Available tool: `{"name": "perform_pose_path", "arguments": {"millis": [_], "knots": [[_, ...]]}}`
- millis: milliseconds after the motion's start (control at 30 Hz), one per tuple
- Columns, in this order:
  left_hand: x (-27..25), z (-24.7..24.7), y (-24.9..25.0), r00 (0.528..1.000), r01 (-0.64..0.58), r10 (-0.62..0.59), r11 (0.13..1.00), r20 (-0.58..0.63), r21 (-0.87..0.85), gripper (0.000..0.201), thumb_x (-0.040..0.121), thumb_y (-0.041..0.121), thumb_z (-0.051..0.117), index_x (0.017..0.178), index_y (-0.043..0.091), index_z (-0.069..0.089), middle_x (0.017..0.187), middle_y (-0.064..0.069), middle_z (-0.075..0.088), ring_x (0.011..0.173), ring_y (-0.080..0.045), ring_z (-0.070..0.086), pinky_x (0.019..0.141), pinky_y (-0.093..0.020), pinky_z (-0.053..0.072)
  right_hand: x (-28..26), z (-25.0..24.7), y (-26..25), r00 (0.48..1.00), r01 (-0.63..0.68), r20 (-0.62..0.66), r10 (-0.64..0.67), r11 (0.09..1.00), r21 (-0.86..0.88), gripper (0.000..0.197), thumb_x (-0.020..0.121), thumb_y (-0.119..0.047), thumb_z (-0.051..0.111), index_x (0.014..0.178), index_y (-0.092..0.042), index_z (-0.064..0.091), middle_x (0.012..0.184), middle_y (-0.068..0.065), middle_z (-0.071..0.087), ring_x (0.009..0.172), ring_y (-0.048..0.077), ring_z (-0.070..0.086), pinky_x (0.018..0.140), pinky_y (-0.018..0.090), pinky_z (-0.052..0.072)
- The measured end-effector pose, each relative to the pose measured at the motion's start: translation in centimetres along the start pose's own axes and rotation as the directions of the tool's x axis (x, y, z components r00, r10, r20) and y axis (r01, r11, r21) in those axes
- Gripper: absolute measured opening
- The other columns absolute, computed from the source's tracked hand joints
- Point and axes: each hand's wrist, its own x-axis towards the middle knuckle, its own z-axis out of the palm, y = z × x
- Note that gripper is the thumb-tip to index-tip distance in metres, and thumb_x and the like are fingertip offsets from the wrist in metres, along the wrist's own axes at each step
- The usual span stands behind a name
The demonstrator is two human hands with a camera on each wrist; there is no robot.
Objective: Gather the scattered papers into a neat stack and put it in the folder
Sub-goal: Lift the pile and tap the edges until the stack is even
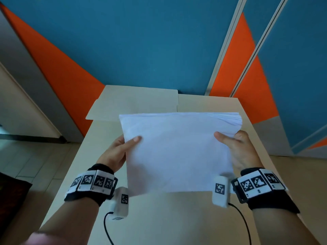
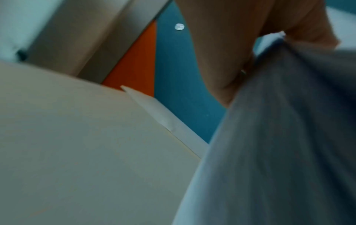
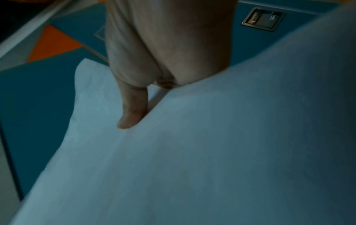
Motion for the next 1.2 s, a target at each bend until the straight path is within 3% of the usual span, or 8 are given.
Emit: {"name": "perform_pose_path", "arguments": {"millis": [100, 200, 333, 433, 500, 833, 1033, 1200], "knots": [[0.2, 0.6, 0.3, 0.999, -0.033, 0.036, 0.997, -0.039, 0.074, 0.054, 0.043, 0.049, 0.087, 0.085, 0.017, 0.076, 0.088, -0.001, 0.077, 0.080, -0.016, 0.072, 0.072, -0.027, 0.058, 0.1, 0.0, 1.0, 0.999, -0.004, 0.035, 0.002, 0.999, 0.053, 0.061, 0.033, -0.051, 0.087, 0.080, -0.014, 0.076, 0.085, -0.002, 0.077, 0.083, 0.013, 0.073, 0.066, 0.021, 0.056], [0.3, 1.6, 1.9, 0.982, -0.144, 0.159, 0.979, -0.100, 0.147, 0.010, 0.073, 0.026, 0.073, 0.077, 0.017, 0.075, 0.077, 0.005, 0.076, 0.072, -0.009, 0.070, 0.067, -0.022, 0.056, 0.6, -0.3, 1.2, 0.999, 0.033, 0.000, -0.033, 0.998, 0.053, 0.065, 0.037, -0.050, 0.088, 0.091, -0.016, 0.074, 0.100, 0.004, 0.075, 0.098, 0.018, 0.070, 0.085, 0.029, 0.054], [0.2, 2.7, 2.9, 0.940, -0.272, 0.315, 0.924, -0.129, 0.269, 0.025, 0.089, 0.002, 0.054, 0.078, 0.018, 0.070, 0.062, 0.022, 0.070, 0.063, 0.008, 0.065, 0.059, -0.007, 0.048, 0.6, -0.6, 1.2, 0.995, 0.094, -0.030, -0.093, 0.994, 0.061, 0.057, 0.051, -0.044, 0.085, 0.103, -0.025, 0.071, 0.117, 0.009, 0.069, 0.114, 0.024, 0.062, 0.101, 0.041, 0.044], [0.6, 1.9, 1.0, 0.959, -0.218, 0.260, 0.931, -0.115, 0.292, 0.044, 0.088, 0.001, 0.055, 0.067, 0.035, 0.076, 0.069, 0.024, 0.072, 0.070, 0.009, 0.067, 0.067, -0.010, 0.050, 0.4, -0.5, 2.6, 0.998, 0.062, -0.014, -0.062, 0.998, -0.016, 0.028, 0.068, -0.020, 0.078, 0.094, -0.029, 0.073, 0.102, -0.003, 0.074, 0.106, 0.018, 0.067, 0.098, 0.039, 0.047], [0.4, 1.0, -1.0, 0.976, -0.137, 0.181, 0.945, -0.125, 0.298, 0.028, 0.082, 0.007, 0.065, 0.078, 0.033, 0.075, 0.079, 0.018, 0.075, 0.077, 0.003, 0.069, 0.077, -0.024, 0.050, 0.3, 0.1, 4.3, 1.000, -0.027, -0.005, 0.026, 0.996, -0.089, 0.031, 0.072, -0.004, 0.076, 0.096, -0.023, 0.072, 0.101, 0.001, 0.074, 0.101, 0.020, 0.068, 0.098, 0.044, 0.049], [1.2, 0.7, -2.2, 0.990, 0.008, 0.038, 0.948, -0.139, 0.318, 0.034, 0.065, 0.027, 0.077, 0.097, 0.024, 0.067, 0.104, -0.002, 0.071, 0.091, -0.009, 0.071, 0.077, -0.021, 0.054, 1.2, -0.2, 6.1, 0.990, -0.142, 0.004, 0.144, 0.984, -0.109, 0.039, 0.068, -0.003, 0.079, 0.103, -0.016, 0.069, 0.109, 0.008, 0.072, 0.104, 0.023, 0.067, 0.099, 0.046, 0.048], [1.9, 0.9, -0.8, 0.990, 0.043, 0.000, 0.952, -0.142, 0.302, 0.046, 0.047, 0.041, 0.077, 0.087, 0.020, 0.070, 0.085, 0.003, 0.077, 0.082, -0.014, 0.073, 0.079, -0.030, 0.056, 1.8, -1.8, 5.0, 0.998, -0.061, 0.024, 0.059, 0.995, 0.081, 0.061, 0.048, -0.048, 0.086, 0.094, -0.011, 0.073, 0.103, 0.007, 0.074, 0.100, 0.024, 0.068, 0.094, 0.039, 0.051], [1.8, 1.1, 1.2, 0.992, 0.001, 0.039, 0.950, -0.122, 0.312, 0.043, 0.054, 0.030, 0.079, 0.091, 0.009, 0.072, 0.090, -0.007, 0.076, 0.086, -0.023, 0.072, 0.080, -0.031, 0.056, 2.5, -2.4, 2.3, 1.000, 0.028, 0.015, -0.028, 1.000, 0.003, 0.048, 0.055, -0.053, 0.081, 0.088, -0.019, 0.071, 0.089, -0.002, 0.074, 0.085, 0.009, 0.068, 0.081, 0.025, 0.054]]}}
